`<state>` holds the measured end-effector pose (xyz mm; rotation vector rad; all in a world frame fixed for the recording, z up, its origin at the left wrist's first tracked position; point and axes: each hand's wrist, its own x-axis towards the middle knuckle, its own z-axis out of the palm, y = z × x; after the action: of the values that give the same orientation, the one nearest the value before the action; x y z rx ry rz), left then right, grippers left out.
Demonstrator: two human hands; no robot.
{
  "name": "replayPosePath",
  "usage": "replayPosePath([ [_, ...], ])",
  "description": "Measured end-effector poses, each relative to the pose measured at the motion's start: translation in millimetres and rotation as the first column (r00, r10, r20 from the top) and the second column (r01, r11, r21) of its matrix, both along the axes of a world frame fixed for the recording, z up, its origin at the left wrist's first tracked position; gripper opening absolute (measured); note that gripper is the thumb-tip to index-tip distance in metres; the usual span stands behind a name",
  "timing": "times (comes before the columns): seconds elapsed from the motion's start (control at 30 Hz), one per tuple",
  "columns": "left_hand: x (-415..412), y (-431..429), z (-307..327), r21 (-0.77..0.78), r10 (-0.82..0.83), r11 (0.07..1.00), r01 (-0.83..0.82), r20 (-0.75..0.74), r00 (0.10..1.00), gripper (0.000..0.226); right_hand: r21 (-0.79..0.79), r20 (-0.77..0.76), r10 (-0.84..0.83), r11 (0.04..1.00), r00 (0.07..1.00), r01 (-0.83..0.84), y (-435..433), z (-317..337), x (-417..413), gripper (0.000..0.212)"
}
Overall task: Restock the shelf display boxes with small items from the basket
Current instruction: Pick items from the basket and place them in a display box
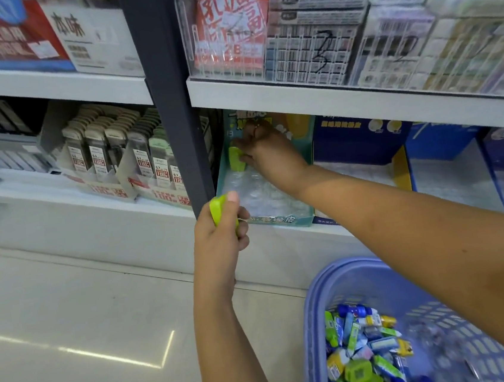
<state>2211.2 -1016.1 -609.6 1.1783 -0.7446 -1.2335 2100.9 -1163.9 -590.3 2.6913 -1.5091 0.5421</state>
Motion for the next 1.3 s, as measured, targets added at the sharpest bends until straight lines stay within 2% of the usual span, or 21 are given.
replayPosePath([
  [0.07, 0, -1, 10, -0.019, -0.032, 0.999, 0.029, -0.243, 0.969, 0.028, 0.013, -0.104, -0.006, 1.0, 0.995, 0.007, 1, 7, 0, 0.027],
  [0.17, 0, 3, 17, -0.051, -0.12, 0.993, 0.11, -0.526, 0.842, 0.035, 0.138, -0.187, -0.066, 0.986, 0.98, 0.092, 7, 25, 5, 0.031],
  [0.23, 0, 7, 16, -0.093, -0.175, 0.985, 0.148, -0.574, 0.8, 0.038, 0.211, -0.088, -0.062, 0.974, 0.994, 0.08, 21, 41, 6, 0.033],
  [0.3, -2, 8, 14, -0.101, -0.173, 0.985, 0.141, -0.553, 0.815, 0.042, 0.333, 0.152, -0.034, 0.943, 0.988, -0.019, 43, 54, 2, 0.032],
  [0.37, -4, 6, 14, -0.07, -0.11, 0.994, 0.088, -0.454, 0.884, 0.044, 0.482, 0.46, -0.054, 0.854, 0.886, -0.198, 71, 63, -6, 0.026],
  [0.4, -6, 4, 14, -0.057, -0.074, 0.997, 0.057, -0.351, 0.933, 0.04, 0.512, 0.545, -0.096, 0.825, 0.833, -0.24, 83, 65, -10, 0.023],
  [0.47, -10, 2, 15, -0.07, -0.038, 0.997, 0.037, -0.022, 0.999, 0.026, 0.555, 0.603, -0.216, 0.805, 0.768, -0.21, 97, 65, -18, 0.028],
  [0.5, -13, 2, 16, -0.1, -0.042, 0.993, 0.059, 0.158, 0.986, 0.023, 0.586, 0.614, -0.283, 0.788, 0.737, -0.187, 100, 63, -21, 0.03],
  [0.57, -20, 1, 16, -0.173, -0.029, 0.979, 0.106, 0.398, 0.917, 0.03, 0.634, 0.628, -0.366, 0.752, 0.687, -0.18, 101, 57, -25, 0.025],
  [0.63, -26, -1, 16, -0.22, 0.041, 0.973, 0.076, 0.485, 0.873, 0.042, 0.636, 0.644, -0.398, 0.753, 0.653, -0.168, 95, 51, -27, 0.017],
  [0.7, -30, -6, 14, -0.237, 0.101, 0.971, 0.039, 0.549, 0.83, 0.054, 0.569, 0.658, -0.377, 0.816, 0.652, -0.102, 84, 45, -29, 0.018],
  [0.77, -31, -12, 9, -0.181, 0.045, 0.979, 0.095, 0.646, 0.762, 0.06, 0.421, 0.66, -0.329, 0.906, 0.675, 0.03, 69, 41, -32, 0.021],
  [0.8, -32, -15, 6, -0.104, -0.03, 0.983, 0.154, 0.729, 0.684, 0.058, 0.362, 0.666, -0.308, 0.93, 0.679, 0.067, 60, 39, -33, 0.023],
  [0.87, -34, -19, 2, 0.085, -0.178, 0.968, 0.235, 0.894, 0.412, 0.045, 0.304, 0.631, -0.267, 0.949, 0.729, 0.084, 43, 33, -33, 0.027],
  [0.9, -36, -21, 0, 0.141, -0.212, 0.96, 0.242, 0.931, 0.298, 0.04, 0.279, 0.572, -0.233, 0.957, 0.786, 0.08, 36, 29, -31, 0.029],
  [0.93, -37, -21, -2, 0.163, -0.221, 0.956, 0.243, 0.947, 0.233, 0.038, 0.259, 0.504, -0.195, 0.963, 0.841, 0.068, 30, 23, -28, 0.03],
  [0.97, -38, -22, -2, 0.17, -0.223, 0.955, 0.243, 0.952, 0.21, 0.039, 0.242, 0.452, -0.156, 0.969, 0.878, 0.047, 26, 18, -26, 0.03],
  [1.17, -38, -23, -9, 0.163, -0.211, 0.958, 0.235, 0.958, 0.196, 0.047, 0.304, 0.445, -0.134, 0.953, 0.885, -0.008, 11, 9, -25, 0.031],
  [1.23, -38, -23, -11, 0.158, -0.207, 0.959, 0.236, 0.957, 0.203, 0.048, 0.298, 0.392, -0.11, 0.955, 0.913, -0.012, 9, 6, -29, 0.03],
  [1.3, -37, -22, -12, 0.147, -0.199, 0.959, 0.243, 0.958, 0.207, 0.049, 0.276, 0.364, -0.121, 0.961, 0.923, 0.017, 9, 1, -30, 0.022],
])
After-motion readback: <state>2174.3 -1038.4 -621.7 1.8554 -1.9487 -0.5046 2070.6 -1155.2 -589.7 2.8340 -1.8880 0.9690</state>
